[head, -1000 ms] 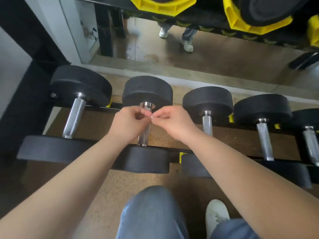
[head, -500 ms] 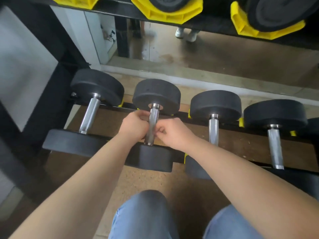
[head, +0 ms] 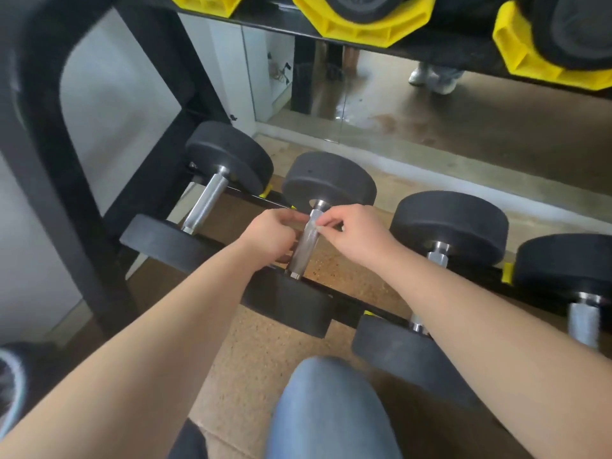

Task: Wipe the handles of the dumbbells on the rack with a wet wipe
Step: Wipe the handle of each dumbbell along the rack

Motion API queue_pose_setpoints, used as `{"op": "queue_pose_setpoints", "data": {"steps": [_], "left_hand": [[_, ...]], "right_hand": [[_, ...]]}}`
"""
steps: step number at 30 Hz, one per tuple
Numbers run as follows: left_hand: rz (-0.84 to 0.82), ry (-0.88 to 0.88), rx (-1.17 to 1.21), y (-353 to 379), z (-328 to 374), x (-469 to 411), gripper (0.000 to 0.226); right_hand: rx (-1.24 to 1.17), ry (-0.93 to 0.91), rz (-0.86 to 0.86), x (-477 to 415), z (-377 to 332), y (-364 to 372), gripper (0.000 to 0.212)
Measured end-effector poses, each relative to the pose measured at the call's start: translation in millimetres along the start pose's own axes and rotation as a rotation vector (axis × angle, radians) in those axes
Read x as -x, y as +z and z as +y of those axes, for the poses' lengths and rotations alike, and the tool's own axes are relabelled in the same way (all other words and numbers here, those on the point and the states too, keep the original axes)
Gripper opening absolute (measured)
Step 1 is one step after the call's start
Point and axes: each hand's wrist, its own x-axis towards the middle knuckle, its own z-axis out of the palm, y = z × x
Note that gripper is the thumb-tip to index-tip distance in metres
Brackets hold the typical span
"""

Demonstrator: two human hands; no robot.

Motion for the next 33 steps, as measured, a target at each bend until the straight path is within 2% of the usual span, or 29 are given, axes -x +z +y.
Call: {"op": "queue_pose_setpoints", "data": {"steps": [7, 9, 11, 12, 15, 16, 17, 21, 22, 23, 26, 28, 30, 33], "left_hand": [[0.027, 0.005, -0.053, 0.7, -0.8, -5.0, 0.051], [0.043, 0.006, -0.034, 0.9, -2.2, -7.2, 0.055], [0.049, 0.008, -0.022, 0.7, -2.1, -8.4, 0.057], [0.050, 0.010, -0.036, 0.1, -1.6, -9.2, 0.057], [0.032, 0.028, -0.075, -0.6, -0.9, -12.5, 0.054], [0.028, 0.035, -0.079, -0.5, -0.7, -12.5, 0.054], [0.033, 0.043, -0.084, -0.6, -0.8, -12.3, 0.055], [0.063, 0.053, -0.055, -1.8, -1.0, -8.3, 0.053], [0.069, 0.050, -0.027, -2.5, -1.7, -7.2, 0.053], [0.082, 0.036, 0.018, -3.8, -2.8, -6.8, 0.052], [0.169, -0.002, 0.084, -11.1, -7.5, -1.7, 0.051], [0.157, 0.038, -0.019, -17.0, -10.8, 4.2, 0.051], [0.089, 0.093, -0.134, -20.2, -13.8, 11.3, 0.049], [0.010, 0.117, -0.179, -23.5, -15.6, 16.5, 0.049]], "right_hand": [[0.107, -0.188, 0.110, 4.5, 1.1, 13.0, 0.012], [0.164, -0.306, -0.006, 9.9, 0.7, 19.1, 0.012], [0.192, -0.351, -0.109, 13.0, -0.9, 23.1, 0.014], [0.179, -0.325, -0.088, 10.7, -2.0, 22.7, 0.015], [0.194, -0.173, 0.183, -4.5, -2.9, 17.1, 0.021], [0.202, -0.166, 0.226, -6.4, -1.6, 17.1, 0.022], [0.205, -0.187, 0.205, -5.0, -2.3, 17.3, 0.022], [0.192, -0.397, -0.283, 21.8, -12.0, 22.3, 0.017], [0.187, -0.402, -0.325, 24.3, -12.3, 21.0, 0.015], [0.166, -0.377, -0.268, 21.0, -10.2, 19.7, 0.014], [0.144, -0.178, 0.134, 6.7, -3.6, 10.1, 0.016], [0.153, -0.106, 0.219, 3.8, -1.2, 8.2, 0.017], [0.145, -0.149, 0.108, 11.6, -4.9, 12.5, 0.016], [0.200, -0.282, -0.082, 24.9, -17.9, 19.3, 0.012]]}}
